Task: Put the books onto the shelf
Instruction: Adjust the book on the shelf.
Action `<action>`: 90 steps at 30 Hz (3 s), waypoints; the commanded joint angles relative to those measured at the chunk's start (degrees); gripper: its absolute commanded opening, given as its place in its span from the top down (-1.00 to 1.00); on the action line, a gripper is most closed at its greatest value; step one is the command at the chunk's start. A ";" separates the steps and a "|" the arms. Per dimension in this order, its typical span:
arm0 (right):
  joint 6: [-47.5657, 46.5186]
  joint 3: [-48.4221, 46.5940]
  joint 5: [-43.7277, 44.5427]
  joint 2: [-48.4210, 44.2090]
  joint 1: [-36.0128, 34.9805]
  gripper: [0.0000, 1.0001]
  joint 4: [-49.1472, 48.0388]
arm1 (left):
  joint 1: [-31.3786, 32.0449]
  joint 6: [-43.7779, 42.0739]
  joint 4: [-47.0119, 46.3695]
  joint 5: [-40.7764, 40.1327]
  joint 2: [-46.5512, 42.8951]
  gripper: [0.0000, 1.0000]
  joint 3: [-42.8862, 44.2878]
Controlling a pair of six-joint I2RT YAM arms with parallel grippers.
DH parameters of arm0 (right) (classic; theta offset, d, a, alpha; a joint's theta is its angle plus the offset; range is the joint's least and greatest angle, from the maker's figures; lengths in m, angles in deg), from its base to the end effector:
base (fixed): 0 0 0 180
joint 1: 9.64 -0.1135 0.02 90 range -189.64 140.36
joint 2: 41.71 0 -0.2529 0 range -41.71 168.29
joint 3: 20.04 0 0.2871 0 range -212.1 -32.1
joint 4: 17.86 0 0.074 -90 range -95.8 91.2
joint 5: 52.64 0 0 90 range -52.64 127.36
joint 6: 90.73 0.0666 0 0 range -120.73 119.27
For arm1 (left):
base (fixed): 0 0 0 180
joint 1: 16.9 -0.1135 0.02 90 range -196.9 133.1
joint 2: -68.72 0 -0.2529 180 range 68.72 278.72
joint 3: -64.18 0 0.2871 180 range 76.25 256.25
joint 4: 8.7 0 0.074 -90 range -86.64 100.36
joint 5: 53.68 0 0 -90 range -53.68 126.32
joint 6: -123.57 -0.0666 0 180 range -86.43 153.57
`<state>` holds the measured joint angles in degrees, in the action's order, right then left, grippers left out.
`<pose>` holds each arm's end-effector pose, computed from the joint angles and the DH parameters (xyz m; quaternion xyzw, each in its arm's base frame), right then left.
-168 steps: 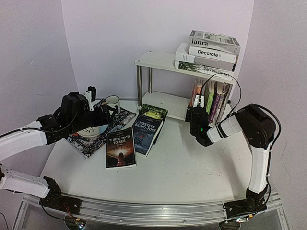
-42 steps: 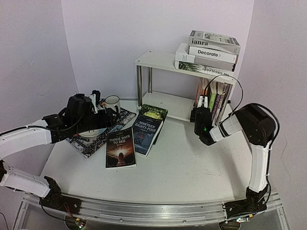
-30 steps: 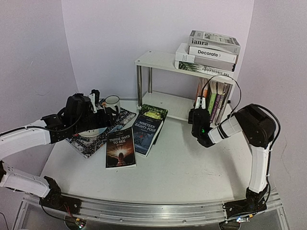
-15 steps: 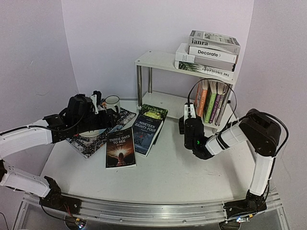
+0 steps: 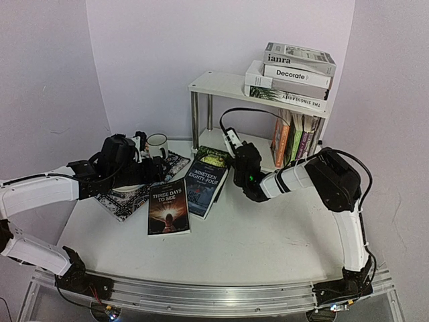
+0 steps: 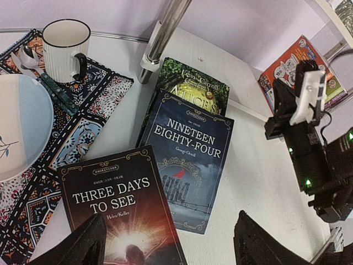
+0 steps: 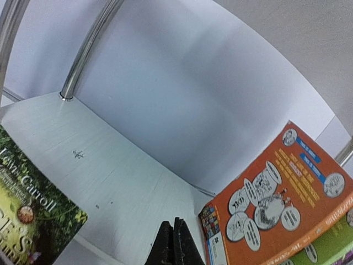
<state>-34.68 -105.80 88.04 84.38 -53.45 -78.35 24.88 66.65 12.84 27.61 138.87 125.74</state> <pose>0.3943 0.3068 0.1721 -0.0516 0.6230 -0.1804 0.7594 0.2595 -0.2183 0.2383 0.0278 0.8645 -0.2502 0.4351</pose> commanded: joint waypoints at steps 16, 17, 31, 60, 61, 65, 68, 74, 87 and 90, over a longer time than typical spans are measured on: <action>-22.34 -38.57 -0.82 21.75 12.57 1.00 25.37 | -0.30 -0.80 -1.56 0.48 2.44 -0.61 4.94; -22.46 -39.76 -1.18 22.44 13.06 1.00 26.37 | -0.30 -0.86 -1.57 0.60 2.71 -0.61 5.11; -20.79 -50.90 0.20 29.86 16.39 1.00 39.98 | -0.29 -0.82 -1.58 1.06 3.83 -0.61 5.59; -14.17 -45.12 14.42 25.28 17.87 0.97 47.58 | -0.30 -0.17 -1.60 1.51 1.17 -0.61 3.79; -13.89 -44.81 14.68 25.08 17.83 0.97 47.74 | -0.29 -0.15 -1.58 1.55 1.02 -0.61 3.72; -12.49 -43.34 15.25 23.87 17.83 0.99 48.53 | -0.29 0.07 -1.55 1.42 0.42 -0.61 3.46; -11.69 -42.17 15.61 22.95 17.83 1.00 48.98 | -0.30 0.27 -1.56 1.45 0.36 -0.61 3.40; -10.08 -39.16 16.11 20.89 17.87 1.00 49.41 | -0.30 0.43 -1.56 1.77 0.21 -0.61 3.34; -6.99 -36.68 13.10 18.29 17.80 1.00 50.50 | -0.27 0.93 -1.61 1.86 0.08 -0.61 3.24; -7.08 -38.11 11.25 17.93 17.59 1.00 50.76 | -0.30 0.77 -1.53 1.66 0.01 -0.61 3.33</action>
<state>-43.72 -143.89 100.84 104.51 -35.97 -31.98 24.88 66.94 12.82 29.10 140.62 128.71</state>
